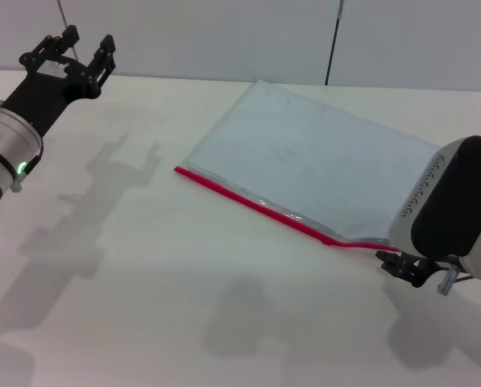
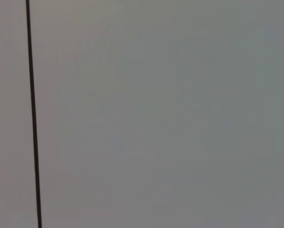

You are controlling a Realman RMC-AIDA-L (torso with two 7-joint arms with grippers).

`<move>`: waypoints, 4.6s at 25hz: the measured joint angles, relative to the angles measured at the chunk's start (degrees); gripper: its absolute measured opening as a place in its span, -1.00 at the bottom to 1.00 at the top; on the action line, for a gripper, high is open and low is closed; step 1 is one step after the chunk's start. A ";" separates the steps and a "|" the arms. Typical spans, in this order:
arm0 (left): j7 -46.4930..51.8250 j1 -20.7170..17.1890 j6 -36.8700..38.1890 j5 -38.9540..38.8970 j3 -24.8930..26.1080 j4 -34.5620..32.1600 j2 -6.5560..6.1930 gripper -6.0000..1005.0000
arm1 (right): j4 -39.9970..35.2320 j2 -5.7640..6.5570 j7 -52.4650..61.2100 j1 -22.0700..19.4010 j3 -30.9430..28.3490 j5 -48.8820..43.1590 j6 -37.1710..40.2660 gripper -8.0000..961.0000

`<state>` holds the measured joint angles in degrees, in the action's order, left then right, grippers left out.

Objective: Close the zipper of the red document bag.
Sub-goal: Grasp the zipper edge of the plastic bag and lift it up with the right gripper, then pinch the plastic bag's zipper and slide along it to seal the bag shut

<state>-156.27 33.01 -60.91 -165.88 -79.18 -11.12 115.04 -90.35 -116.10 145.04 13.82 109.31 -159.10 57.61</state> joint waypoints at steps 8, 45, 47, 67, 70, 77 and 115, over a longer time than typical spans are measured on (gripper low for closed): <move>0.00 0.15 0.00 -0.01 0.00 0.00 0.00 0.17 | 0.81 -0.10 2.91 1.75 2.59 -5.25 0.23 0.06; 0.02 0.48 2.25 0.03 0.00 -0.39 0.17 0.17 | 12.29 0.03 5.79 9.83 4.52 -6.84 -3.67 0.09; 0.06 0.48 2.24 0.04 0.00 -0.39 0.18 0.17 | 12.69 0.01 5.85 10.21 4.51 -6.84 -3.71 0.09; 0.22 0.57 1.86 0.03 -0.09 -0.48 0.46 0.17 | 13.02 -0.09 5.98 12.25 5.02 -6.59 -4.24 -0.25; 0.23 0.57 1.88 0.03 -0.04 -0.48 0.45 0.17 | 11.88 -0.16 6.59 12.28 4.77 -6.62 -4.33 -0.44; 0.64 0.57 2.09 0.09 -0.22 -0.48 0.40 0.17 | 7.01 0.14 7.31 9.83 3.94 -6.82 -4.47 -0.72; 51.44 0.65 9.03 79.29 -0.62 -40.75 0.17 0.19 | -5.37 0.35 1.71 3.09 -4.65 -6.92 0.85 -0.88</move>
<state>-104.82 33.66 -51.87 -86.59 -79.80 -51.87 115.22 -95.72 -115.75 146.75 16.90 104.66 -166.02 58.46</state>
